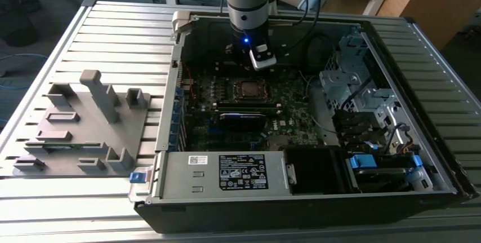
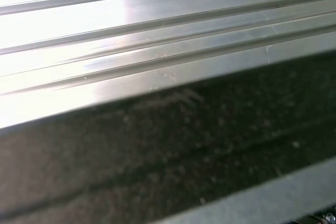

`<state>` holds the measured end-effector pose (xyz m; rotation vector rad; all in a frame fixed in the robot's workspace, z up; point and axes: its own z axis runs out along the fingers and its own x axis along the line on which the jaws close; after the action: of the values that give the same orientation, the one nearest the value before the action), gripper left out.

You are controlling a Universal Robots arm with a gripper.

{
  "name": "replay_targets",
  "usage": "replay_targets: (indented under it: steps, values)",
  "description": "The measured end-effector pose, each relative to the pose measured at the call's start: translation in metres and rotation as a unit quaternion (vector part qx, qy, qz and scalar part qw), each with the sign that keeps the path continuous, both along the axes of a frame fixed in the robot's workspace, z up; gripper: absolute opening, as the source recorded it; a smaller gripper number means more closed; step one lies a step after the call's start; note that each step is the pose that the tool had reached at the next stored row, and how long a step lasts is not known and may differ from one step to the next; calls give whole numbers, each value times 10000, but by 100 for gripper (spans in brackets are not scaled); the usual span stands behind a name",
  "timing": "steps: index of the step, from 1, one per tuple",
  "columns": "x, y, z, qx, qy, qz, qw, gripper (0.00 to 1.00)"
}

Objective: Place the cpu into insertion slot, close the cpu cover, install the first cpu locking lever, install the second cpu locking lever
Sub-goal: 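Install the first cpu locking lever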

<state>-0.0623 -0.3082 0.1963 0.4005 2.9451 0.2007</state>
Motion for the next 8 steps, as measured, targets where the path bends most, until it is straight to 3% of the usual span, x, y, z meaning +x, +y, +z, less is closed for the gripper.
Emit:
replay_targets:
  steps: [8]
  values:
    - [5,1,-2,0,-2,-1,10000,10]
